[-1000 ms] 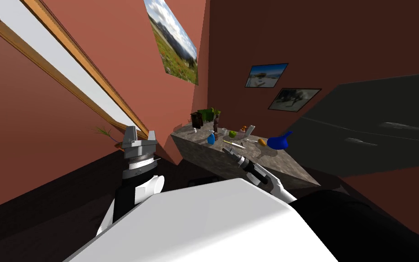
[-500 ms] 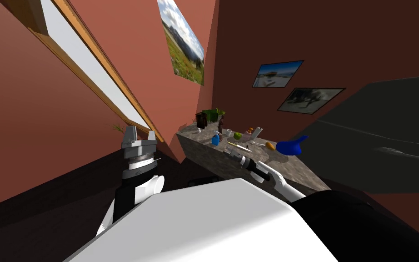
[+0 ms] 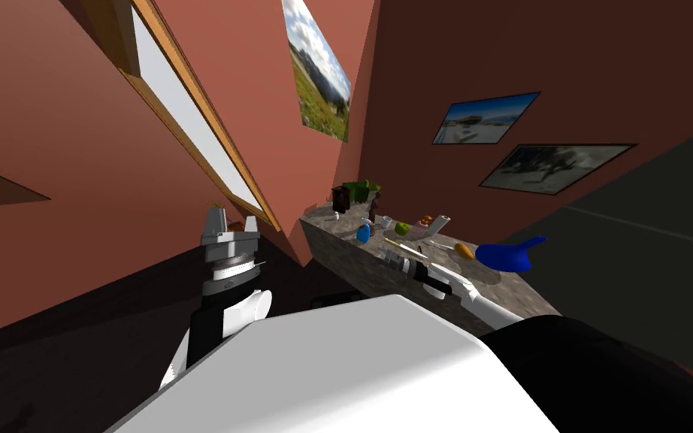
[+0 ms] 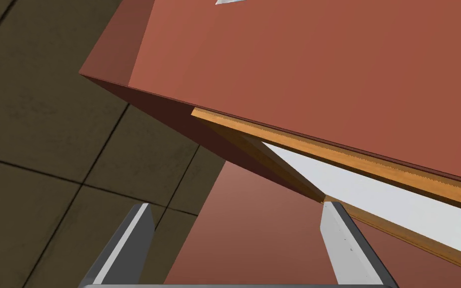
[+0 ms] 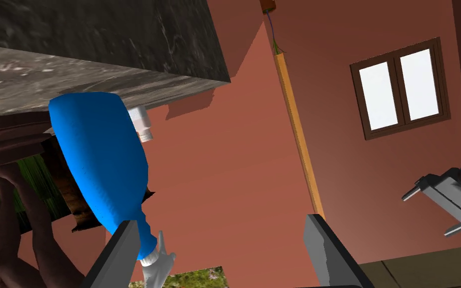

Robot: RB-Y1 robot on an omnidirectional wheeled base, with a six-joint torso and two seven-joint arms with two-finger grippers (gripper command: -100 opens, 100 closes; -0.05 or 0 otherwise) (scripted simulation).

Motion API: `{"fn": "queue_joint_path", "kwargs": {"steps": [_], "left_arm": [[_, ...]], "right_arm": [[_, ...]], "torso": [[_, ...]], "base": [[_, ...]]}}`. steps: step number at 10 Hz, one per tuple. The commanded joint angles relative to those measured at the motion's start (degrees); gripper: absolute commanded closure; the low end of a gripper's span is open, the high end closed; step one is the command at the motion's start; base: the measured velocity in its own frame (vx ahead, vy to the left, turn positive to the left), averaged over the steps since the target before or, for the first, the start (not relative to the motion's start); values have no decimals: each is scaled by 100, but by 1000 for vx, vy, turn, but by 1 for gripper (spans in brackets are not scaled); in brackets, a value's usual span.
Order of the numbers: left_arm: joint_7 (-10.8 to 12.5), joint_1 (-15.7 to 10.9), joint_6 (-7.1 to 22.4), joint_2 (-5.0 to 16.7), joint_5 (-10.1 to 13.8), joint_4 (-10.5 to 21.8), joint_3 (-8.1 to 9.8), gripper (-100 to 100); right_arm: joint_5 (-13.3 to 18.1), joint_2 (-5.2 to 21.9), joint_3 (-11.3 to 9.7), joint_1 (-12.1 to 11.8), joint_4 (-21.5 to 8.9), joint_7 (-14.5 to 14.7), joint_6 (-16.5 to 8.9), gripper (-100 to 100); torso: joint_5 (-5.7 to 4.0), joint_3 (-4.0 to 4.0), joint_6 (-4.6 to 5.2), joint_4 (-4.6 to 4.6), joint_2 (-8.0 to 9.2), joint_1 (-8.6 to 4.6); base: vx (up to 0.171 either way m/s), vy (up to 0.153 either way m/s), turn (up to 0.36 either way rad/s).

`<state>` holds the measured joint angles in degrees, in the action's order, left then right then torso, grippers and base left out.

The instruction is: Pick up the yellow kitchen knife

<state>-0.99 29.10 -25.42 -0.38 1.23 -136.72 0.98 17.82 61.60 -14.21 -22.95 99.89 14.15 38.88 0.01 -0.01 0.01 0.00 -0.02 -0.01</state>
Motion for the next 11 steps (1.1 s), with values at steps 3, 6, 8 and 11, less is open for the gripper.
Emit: {"fn": "queue_joint_path", "kwargs": {"steps": [3, 6, 8, 11], "left_arm": [[0, 0, 0, 0, 0, 0, 0, 0], [0, 1, 0, 0, 0, 0, 1, 0], [0, 1, 0, 0, 0, 0, 1, 0], [0, 0, 0, 0, 0, 0, 1, 0]], "right_arm": [[199, 578, -166, 148, -305, -26, 55, -100], [480, 1065, -423, 337, -766, -34, 151, -100], [619, 1378, -559, 429, -994, -41, 196, -100], [894, 1832, -841, 603, -1354, -61, 282, -100]], "torso": [[-1, 0, 1, 0, 1, -3], [-1, 2, 6, 1, 4, -7], [-2, 4, 6, 2, 7, -9], [-3, 3, 3, 1, 4, -15]], "base": [[20, -5, 137], [14, -16, 164], [7, -26, 169], [7, -46, 211]]}}
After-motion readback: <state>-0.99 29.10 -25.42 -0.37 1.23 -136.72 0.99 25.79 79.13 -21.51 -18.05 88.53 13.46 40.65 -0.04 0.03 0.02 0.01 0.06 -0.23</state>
